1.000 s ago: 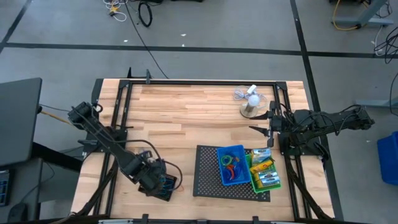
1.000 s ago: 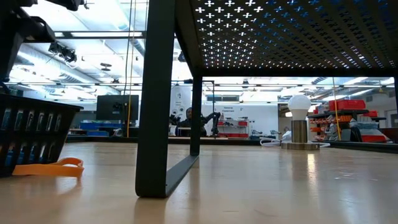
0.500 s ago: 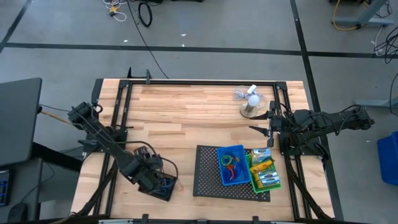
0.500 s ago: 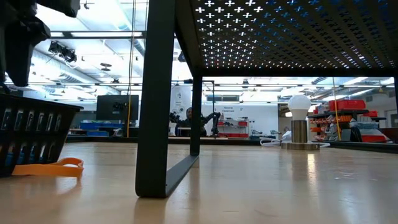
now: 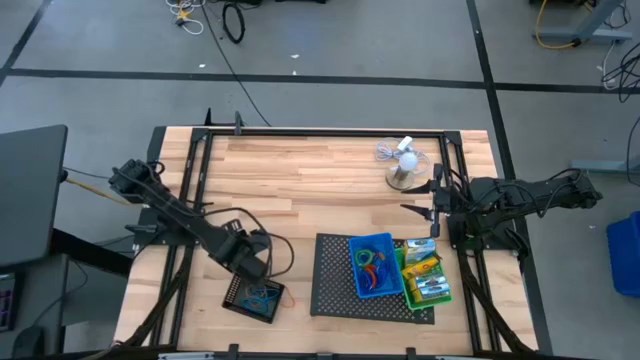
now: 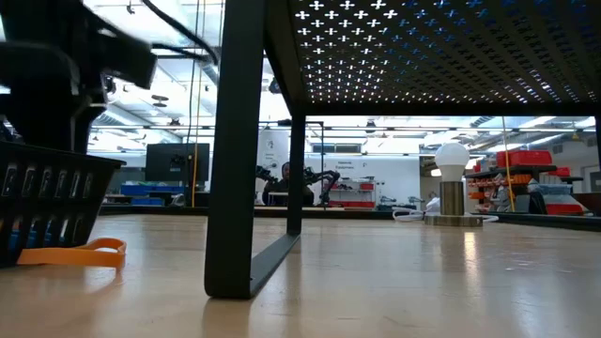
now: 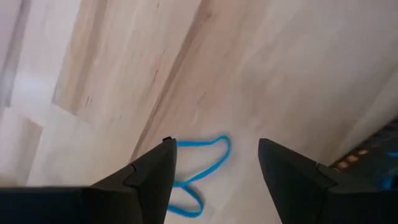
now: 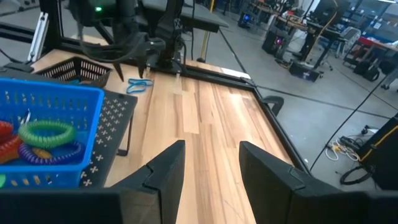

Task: Pick & Place Office Desk Supplies
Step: Put the right blue rubber band into the black bin

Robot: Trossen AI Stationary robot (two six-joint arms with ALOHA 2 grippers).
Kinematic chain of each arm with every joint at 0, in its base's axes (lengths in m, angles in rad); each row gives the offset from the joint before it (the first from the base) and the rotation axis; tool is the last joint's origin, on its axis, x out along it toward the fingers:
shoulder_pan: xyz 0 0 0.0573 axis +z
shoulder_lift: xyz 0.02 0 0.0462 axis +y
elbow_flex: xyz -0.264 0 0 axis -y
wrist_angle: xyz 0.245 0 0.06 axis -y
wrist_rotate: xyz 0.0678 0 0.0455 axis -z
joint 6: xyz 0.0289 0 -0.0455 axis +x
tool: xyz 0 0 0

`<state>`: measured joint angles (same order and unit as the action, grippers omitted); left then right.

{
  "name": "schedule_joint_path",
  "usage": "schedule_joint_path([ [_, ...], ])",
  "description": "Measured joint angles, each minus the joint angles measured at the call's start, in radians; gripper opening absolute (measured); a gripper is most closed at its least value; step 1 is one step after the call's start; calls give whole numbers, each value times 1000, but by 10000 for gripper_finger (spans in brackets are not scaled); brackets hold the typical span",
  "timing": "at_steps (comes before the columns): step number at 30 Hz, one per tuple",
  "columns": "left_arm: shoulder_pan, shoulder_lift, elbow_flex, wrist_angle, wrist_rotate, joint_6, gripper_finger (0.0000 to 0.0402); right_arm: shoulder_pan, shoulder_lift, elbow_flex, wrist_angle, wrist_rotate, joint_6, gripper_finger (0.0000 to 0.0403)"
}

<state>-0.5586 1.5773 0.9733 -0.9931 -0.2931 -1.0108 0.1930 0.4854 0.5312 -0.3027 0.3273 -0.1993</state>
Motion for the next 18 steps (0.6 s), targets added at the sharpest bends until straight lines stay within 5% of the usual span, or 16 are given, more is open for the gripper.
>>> schedule_joint_path([
  [12,88,-215,-316,256,80,3,226,0,0,0,-8,-3,0,160],
  [18,131,-230,-365,263,146,96,204,0,0,0,-8,-3,4,160],
])
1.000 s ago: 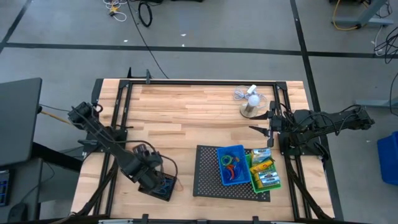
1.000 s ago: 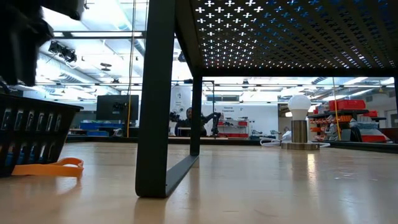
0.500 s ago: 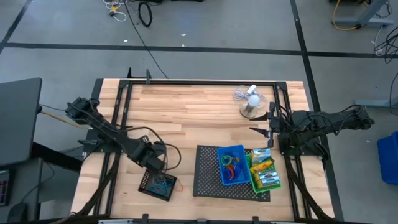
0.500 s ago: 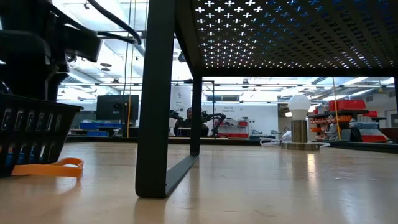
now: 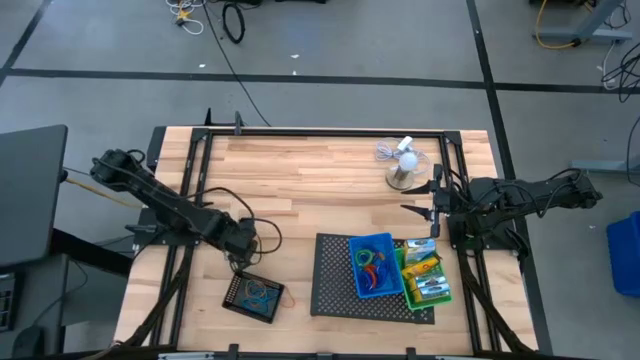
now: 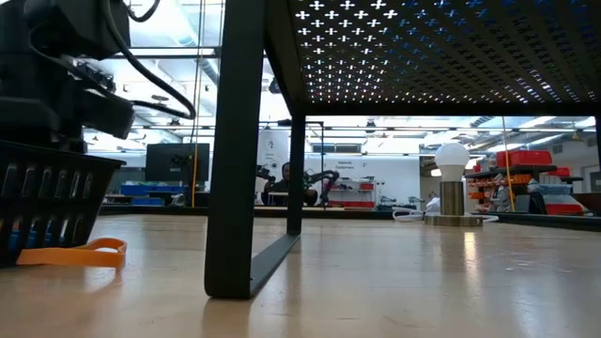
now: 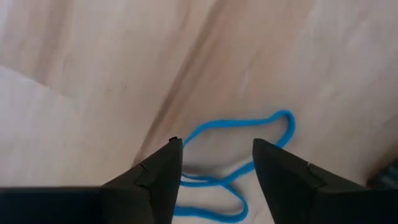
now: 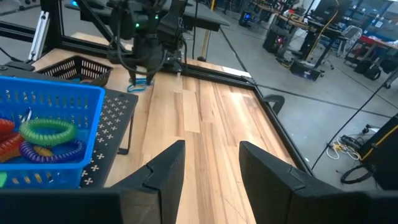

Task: Pick & Place Office Desk Supplies
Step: Put the right blue rubber band into the black bin

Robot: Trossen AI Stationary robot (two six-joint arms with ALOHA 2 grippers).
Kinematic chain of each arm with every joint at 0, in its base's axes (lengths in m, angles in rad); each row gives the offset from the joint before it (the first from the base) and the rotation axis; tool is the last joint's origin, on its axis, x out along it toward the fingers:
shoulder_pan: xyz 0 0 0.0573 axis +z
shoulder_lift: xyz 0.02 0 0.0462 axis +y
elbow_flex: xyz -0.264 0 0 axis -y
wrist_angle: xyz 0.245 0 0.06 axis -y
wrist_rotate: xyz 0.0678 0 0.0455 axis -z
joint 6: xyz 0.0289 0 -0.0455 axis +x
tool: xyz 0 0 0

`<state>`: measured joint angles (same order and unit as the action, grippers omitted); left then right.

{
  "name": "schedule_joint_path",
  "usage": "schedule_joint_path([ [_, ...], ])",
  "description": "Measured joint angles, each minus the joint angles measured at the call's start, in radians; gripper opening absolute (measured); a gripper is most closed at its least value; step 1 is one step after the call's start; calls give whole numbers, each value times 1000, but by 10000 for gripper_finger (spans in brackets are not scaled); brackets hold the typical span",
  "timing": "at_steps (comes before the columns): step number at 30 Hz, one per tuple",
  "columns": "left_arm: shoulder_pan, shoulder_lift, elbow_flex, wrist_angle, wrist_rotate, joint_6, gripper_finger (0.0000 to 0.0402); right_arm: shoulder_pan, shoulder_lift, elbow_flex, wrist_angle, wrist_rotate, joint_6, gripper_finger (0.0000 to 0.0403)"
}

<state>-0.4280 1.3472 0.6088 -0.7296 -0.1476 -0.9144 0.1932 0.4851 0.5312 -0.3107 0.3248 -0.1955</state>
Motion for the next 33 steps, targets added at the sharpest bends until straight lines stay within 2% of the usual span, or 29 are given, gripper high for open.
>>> schedule_joint_path([
  [6,45,0,-14,5,71,96,157,0,0,0,1,0,0,160],
  [16,90,-3,-70,125,136,149,11,0,0,0,1,0,0,160],
  [19,85,-7,-58,113,132,135,5,0,0,0,0,0,0,160],
  [23,65,-32,0,85,70,109,3,0,0,0,0,1,0,160],
  [29,23,-48,130,-81,-5,87,2,0,0,0,0,1,0,160],
  [33,15,-47,127,-135,-1,84,4,0,0,0,1,3,-1,160],
])
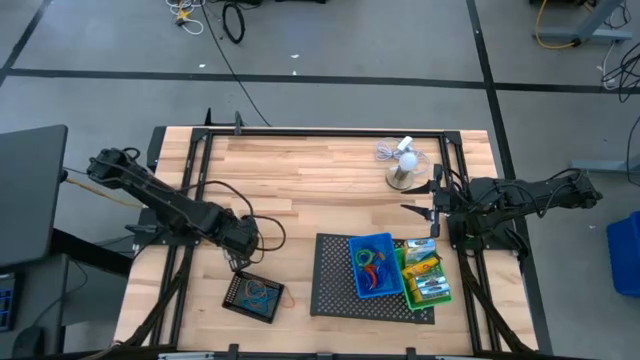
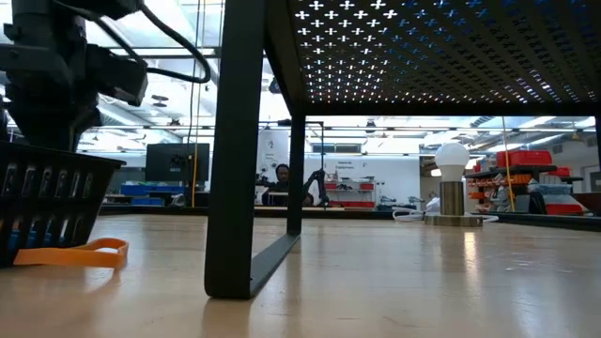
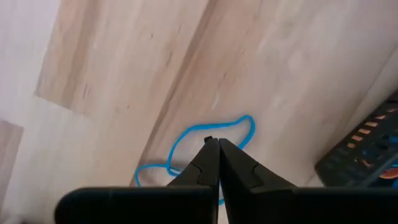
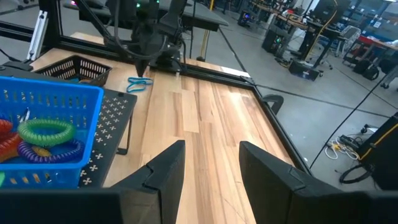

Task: Pick & Place Office Desk Supplies
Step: Put the right blue rubber band into the black bin

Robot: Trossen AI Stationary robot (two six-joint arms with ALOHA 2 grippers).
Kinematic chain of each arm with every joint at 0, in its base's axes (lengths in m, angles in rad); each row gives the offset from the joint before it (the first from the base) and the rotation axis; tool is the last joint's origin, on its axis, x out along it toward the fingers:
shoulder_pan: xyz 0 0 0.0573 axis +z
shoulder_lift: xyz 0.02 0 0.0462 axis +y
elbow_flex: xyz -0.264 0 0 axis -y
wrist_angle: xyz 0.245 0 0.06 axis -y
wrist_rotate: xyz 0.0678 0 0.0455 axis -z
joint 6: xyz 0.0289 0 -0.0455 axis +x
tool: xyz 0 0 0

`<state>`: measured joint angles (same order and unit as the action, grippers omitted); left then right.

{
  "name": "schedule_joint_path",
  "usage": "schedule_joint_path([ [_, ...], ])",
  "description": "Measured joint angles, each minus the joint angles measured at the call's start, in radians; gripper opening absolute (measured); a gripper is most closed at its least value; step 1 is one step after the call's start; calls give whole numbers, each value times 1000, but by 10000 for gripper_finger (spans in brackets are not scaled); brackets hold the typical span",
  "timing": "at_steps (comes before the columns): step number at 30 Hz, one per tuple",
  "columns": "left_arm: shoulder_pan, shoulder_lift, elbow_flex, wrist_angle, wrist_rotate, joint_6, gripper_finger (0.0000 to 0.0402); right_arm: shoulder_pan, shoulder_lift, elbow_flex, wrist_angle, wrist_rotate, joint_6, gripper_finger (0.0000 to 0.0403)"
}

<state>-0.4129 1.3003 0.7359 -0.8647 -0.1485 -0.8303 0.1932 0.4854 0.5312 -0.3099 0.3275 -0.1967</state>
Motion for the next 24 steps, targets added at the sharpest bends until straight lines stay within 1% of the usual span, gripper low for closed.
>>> schedule_joint_path([
  [2,7,0,-17,5,27,1,15,0,0,0,0,2,-2,160],
  [4,16,0,-42,-3,77,7,40,0,0,0,0,2,-2,160],
  [5,21,0,-49,0,83,7,56,0,0,0,0,2,-2,160],
  [11,35,0,-68,17,41,24,169,0,0,0,0,1,-3,160],
  [14,63,0,-68,23,30,50,211,0,0,0,0,1,-2,160],
  [16,89,7,-68,23,26,67,224,0,0,0,0,1,-2,160],
  [18,113,14,-68,15,26,86,227,0,0,0,-1,1,-3,160],
  [24,153,53,-68,25,51,134,215,0,0,0,-16,-4,-2,160],
])
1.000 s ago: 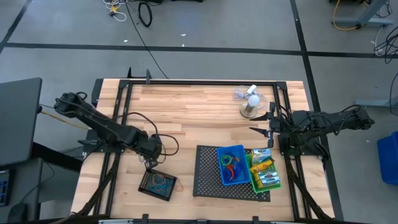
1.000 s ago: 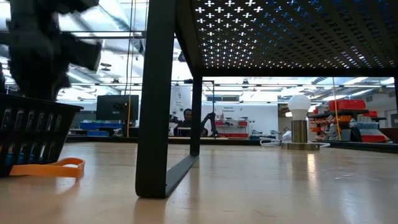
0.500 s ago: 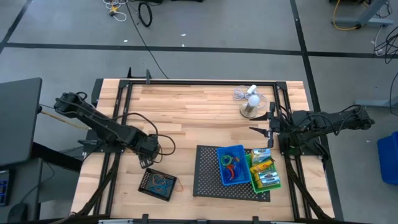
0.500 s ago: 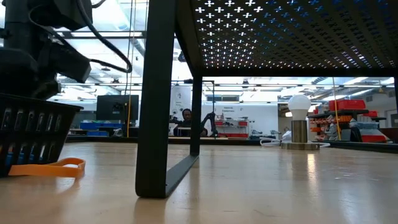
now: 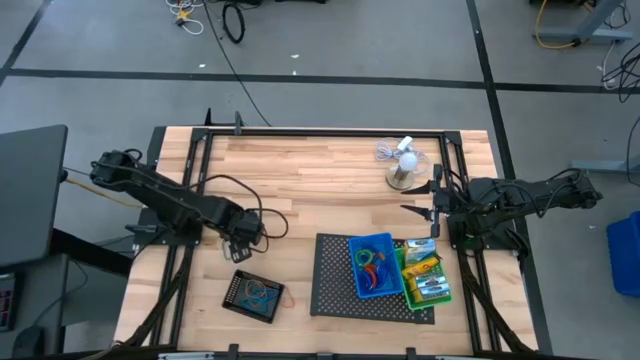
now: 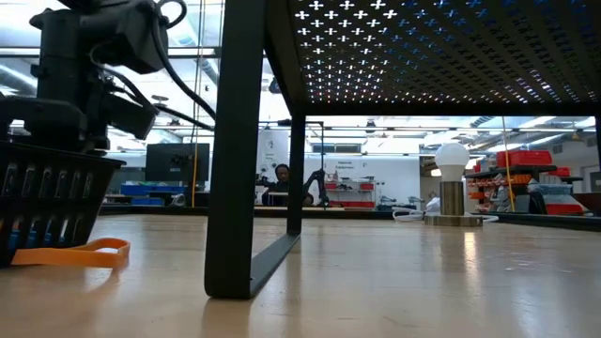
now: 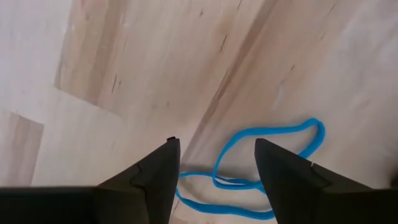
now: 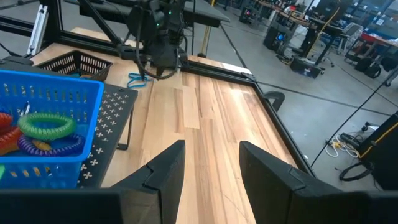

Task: Pick & Place Office Desk Supplies
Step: Put the right blue rubber band into the black bin

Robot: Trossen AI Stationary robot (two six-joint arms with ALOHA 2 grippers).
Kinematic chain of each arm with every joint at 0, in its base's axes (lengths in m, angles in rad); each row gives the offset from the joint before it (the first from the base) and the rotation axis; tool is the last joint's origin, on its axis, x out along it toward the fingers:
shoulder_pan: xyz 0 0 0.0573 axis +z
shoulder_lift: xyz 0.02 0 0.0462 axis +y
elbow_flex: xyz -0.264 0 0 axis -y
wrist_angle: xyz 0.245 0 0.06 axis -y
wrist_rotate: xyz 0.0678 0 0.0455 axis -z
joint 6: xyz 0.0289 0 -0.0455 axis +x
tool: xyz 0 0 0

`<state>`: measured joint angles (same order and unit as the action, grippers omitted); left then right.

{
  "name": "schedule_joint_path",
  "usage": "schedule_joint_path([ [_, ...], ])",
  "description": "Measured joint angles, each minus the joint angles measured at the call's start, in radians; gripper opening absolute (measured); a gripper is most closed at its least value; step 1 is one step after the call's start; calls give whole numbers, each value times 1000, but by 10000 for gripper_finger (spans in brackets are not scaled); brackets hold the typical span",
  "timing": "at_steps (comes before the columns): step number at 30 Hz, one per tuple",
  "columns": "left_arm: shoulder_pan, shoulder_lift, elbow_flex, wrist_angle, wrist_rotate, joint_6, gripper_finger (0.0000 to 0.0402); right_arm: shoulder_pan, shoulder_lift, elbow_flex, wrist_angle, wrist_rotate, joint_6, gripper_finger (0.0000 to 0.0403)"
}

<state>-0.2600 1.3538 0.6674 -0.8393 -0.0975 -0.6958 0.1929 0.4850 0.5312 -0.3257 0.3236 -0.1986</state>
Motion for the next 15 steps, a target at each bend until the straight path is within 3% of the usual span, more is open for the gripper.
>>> schedule_joint_path([
  [8,0,75,0,68,101,-31,213,0,0,0,-2,0,-5,160],
  [15,13,146,-32,54,115,-97,202,0,0,0,0,-9,-7,160],
])
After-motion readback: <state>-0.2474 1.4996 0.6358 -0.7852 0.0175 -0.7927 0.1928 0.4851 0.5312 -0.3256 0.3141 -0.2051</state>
